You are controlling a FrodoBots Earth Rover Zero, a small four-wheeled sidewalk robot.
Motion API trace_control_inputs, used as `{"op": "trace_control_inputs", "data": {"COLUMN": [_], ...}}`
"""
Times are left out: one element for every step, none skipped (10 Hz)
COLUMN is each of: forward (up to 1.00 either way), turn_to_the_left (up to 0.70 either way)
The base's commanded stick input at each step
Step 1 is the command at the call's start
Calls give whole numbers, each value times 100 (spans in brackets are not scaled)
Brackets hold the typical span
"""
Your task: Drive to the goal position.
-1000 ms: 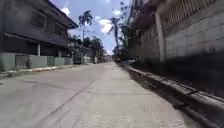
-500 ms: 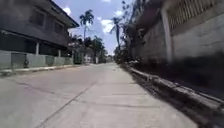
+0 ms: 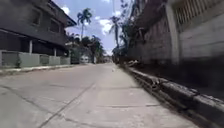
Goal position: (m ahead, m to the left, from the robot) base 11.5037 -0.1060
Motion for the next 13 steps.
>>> {"op": "trace_control_inputs", "data": {"forward": [100, 100, 100, 100, 100, 100, 100, 100, 100, 100, 100, 100, 100], "turn_to_the_left": [0, 0, 0, 0, 0, 0, 0, 0, 0, 0, 0, -1, -2]}}
